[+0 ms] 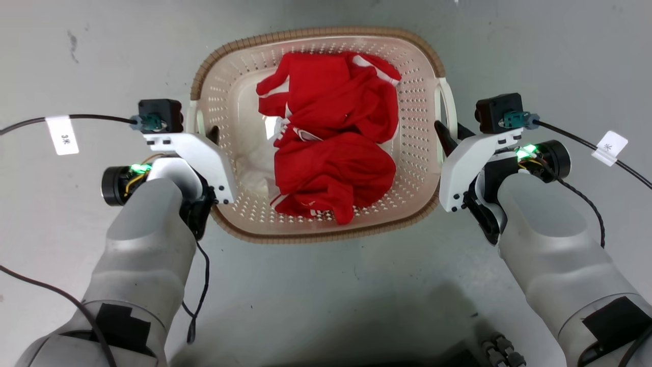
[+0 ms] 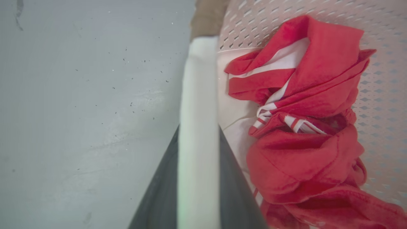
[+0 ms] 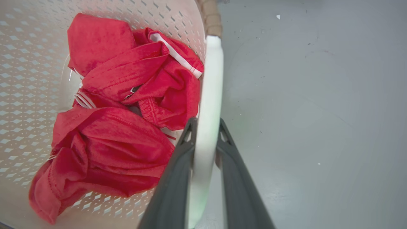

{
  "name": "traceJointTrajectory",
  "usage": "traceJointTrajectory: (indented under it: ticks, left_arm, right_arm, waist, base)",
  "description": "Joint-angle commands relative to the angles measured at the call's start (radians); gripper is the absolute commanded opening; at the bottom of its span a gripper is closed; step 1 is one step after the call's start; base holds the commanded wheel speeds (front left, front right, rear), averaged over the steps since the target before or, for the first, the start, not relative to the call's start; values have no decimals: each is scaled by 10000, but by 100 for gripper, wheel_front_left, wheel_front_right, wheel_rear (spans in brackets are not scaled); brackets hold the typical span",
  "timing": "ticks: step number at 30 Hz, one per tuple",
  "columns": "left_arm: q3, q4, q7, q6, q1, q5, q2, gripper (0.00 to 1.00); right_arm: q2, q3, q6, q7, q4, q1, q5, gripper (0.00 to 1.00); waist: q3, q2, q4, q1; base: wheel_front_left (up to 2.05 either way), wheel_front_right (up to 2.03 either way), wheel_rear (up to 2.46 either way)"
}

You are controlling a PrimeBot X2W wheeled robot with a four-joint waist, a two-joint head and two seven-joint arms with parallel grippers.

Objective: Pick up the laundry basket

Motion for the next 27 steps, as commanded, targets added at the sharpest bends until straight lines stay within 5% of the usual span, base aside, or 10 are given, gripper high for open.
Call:
traceJointTrajectory:
  ticks: [1, 14, 27]
  left_arm:
    - [-155, -84, 94, -41, 77, -44, -220, 0]
    - [-1089, -12, 1559, -84, 1072, -1382, -787, 0]
    - [-1719, 43, 2930, -88, 1818, -2177, -581, 0]
  right_arm:
    - [131, 155, 31, 40, -6, -113, 31, 0]
    - [179, 186, 42, 1621, 733, 748, 1062, 0]
    - [153, 357, 42, 3982, 843, 1171, 1882, 0]
  waist:
    - [-204, -1, 38, -1]
    - [-3035, -1, 348, -1]
    - [-5477, -1, 286, -1]
  base:
    - [0, 0, 0]
    - [0, 0, 0]
    - [0, 0, 0]
